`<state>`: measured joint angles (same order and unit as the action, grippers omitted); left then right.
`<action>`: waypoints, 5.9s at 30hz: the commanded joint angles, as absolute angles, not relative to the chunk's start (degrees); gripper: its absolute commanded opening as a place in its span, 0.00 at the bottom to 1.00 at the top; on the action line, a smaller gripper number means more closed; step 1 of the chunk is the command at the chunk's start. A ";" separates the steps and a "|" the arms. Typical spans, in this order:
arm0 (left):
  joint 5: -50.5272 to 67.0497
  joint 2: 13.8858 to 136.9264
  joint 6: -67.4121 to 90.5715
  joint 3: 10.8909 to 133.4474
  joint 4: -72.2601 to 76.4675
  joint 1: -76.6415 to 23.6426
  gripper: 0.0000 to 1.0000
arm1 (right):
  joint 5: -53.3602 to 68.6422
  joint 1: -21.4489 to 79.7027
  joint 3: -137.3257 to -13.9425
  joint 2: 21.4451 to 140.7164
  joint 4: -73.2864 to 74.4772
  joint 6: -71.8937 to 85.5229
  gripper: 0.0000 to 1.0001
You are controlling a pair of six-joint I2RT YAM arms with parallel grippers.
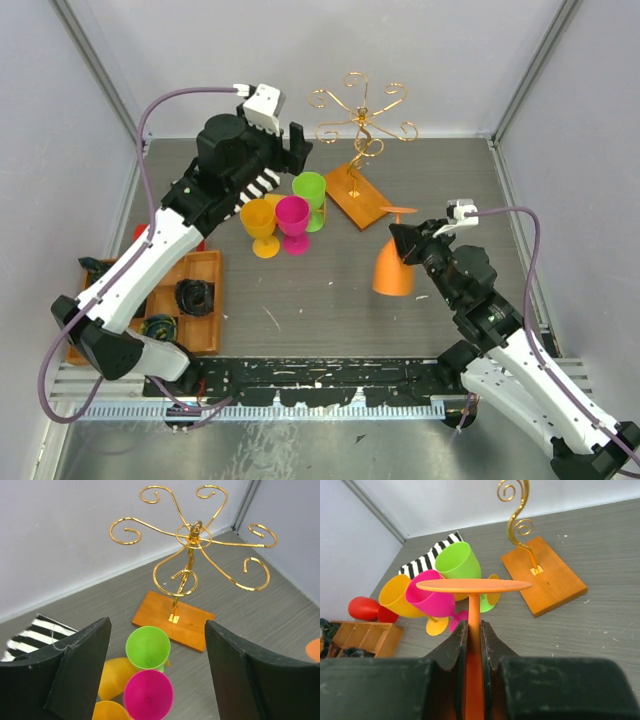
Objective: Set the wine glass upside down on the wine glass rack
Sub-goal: Turn the wine glass upside down at the wine rack.
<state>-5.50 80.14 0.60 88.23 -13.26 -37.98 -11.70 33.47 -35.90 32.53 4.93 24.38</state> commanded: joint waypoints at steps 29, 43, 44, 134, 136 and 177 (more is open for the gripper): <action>25.48 99.14 47.91 89.12 17.22 -24.30 0.44 | -15.02 33.40 -22.57 31.83 -40.93 3.24 0.01; 22.24 100.07 44.20 87.09 12.20 -24.26 0.38 | -13.93 33.40 -24.24 34.65 -40.79 1.62 0.01; 22.28 100.19 44.21 87.12 11.95 -24.28 0.38 | -14.01 33.40 -24.11 34.63 -40.86 1.66 0.01; 23.16 99.05 42.39 89.74 3.60 -24.62 0.07 | 21.88 18.81 -43.25 85.21 -77.91 6.79 0.01; 23.08 98.96 42.28 89.81 3.52 -24.62 0.07 | 21.97 18.75 -42.87 84.93 -77.97 6.81 0.01; 22.68 98.81 41.93 89.31 2.72 -24.61 0.05 | 13.30 18.08 -43.73 82.65 -62.57 2.68 0.09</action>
<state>22.37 99.22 44.14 89.27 6.31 -24.38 11.53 18.26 -40.53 81.17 -65.14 4.08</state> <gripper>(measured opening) 0.135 0.153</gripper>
